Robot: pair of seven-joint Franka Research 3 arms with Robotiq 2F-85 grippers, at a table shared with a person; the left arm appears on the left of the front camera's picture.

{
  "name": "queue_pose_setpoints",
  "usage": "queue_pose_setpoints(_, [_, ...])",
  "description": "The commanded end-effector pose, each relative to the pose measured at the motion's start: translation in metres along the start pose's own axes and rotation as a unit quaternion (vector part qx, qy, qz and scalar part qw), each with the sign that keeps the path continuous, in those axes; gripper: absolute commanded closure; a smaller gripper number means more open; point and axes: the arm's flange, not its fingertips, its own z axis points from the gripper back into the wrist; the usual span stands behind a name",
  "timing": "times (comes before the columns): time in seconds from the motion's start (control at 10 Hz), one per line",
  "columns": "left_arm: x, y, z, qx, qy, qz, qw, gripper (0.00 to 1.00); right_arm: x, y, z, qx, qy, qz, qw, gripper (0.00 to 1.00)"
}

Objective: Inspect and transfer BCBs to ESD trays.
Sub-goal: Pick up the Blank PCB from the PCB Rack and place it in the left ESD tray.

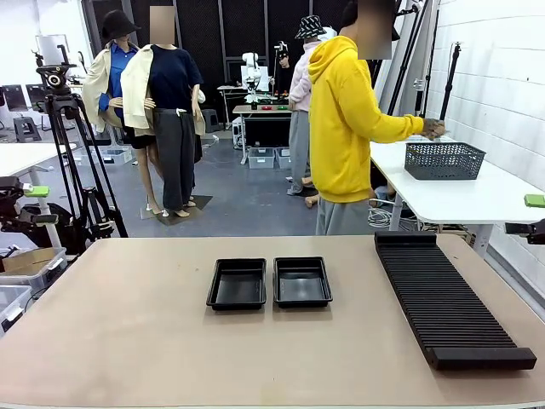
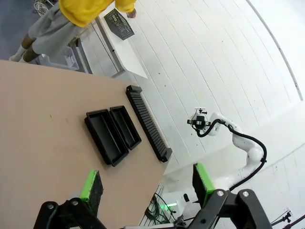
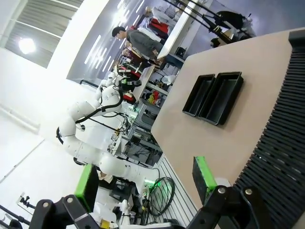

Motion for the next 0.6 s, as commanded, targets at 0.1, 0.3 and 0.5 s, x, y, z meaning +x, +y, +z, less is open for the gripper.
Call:
queue_pose_setpoints(0.1, [0.002, -0.001, 0.007, -0.010, 0.024, 0.021, 0.999, 0.00, 0.008, -0.007, 0.001, -0.016, 0.031, -0.009, 0.999, 0.00])
queue_pose_setpoints(0.3, [0.002, -0.003, 0.005, -0.011, 0.027, 0.028, 0.999, 0.00, 0.010, -0.010, 0.001, -0.021, 0.046, -0.013, 0.999, 0.00])
queue_pose_setpoints(0.5, [0.001, -0.003, 0.006, -0.013, 0.032, 0.030, 0.999, 0.00, 0.011, -0.015, 0.003, -0.021, 0.051, -0.019, 0.998, 0.00])
